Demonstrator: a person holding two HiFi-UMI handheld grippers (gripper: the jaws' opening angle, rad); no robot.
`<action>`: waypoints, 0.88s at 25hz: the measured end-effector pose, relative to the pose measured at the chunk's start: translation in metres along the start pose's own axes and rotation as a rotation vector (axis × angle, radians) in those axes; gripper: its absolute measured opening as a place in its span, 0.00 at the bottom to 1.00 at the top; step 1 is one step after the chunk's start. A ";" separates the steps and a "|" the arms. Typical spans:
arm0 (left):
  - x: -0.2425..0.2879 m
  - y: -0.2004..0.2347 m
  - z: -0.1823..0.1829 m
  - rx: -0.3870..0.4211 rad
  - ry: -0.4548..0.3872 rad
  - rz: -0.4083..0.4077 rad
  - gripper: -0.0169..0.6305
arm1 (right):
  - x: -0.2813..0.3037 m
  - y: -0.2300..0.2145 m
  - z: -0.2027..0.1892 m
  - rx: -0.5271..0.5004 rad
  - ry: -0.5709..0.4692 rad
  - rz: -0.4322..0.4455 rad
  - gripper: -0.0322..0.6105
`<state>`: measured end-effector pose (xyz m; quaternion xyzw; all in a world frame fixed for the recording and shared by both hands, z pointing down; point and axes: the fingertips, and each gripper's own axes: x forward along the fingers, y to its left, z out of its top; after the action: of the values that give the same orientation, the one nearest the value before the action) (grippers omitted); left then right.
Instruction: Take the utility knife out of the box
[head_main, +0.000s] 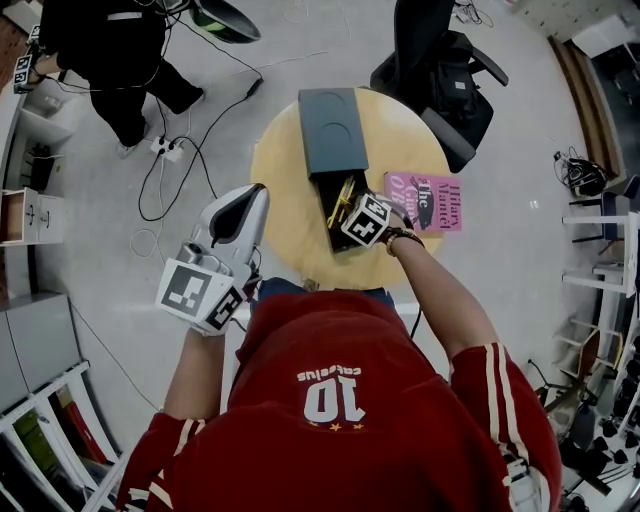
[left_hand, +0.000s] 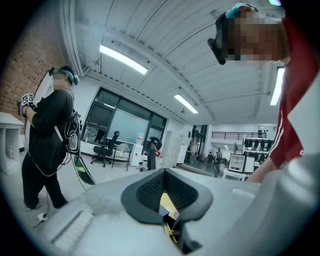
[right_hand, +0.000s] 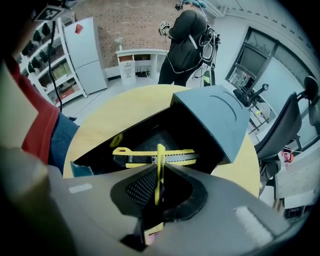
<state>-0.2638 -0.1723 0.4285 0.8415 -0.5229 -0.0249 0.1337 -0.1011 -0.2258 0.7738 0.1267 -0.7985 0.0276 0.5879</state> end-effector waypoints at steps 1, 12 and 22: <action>0.000 0.000 0.000 -0.001 0.000 -0.002 0.03 | -0.002 -0.001 0.000 0.006 -0.008 -0.002 0.10; -0.006 -0.008 0.003 -0.001 -0.009 -0.007 0.03 | -0.044 -0.011 0.012 0.118 -0.172 -0.047 0.10; -0.006 -0.031 0.011 0.027 -0.026 0.006 0.03 | -0.114 -0.032 0.017 0.310 -0.414 -0.080 0.10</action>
<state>-0.2415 -0.1560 0.4097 0.8413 -0.5273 -0.0285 0.1155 -0.0780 -0.2411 0.6570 0.2497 -0.8825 0.0998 0.3859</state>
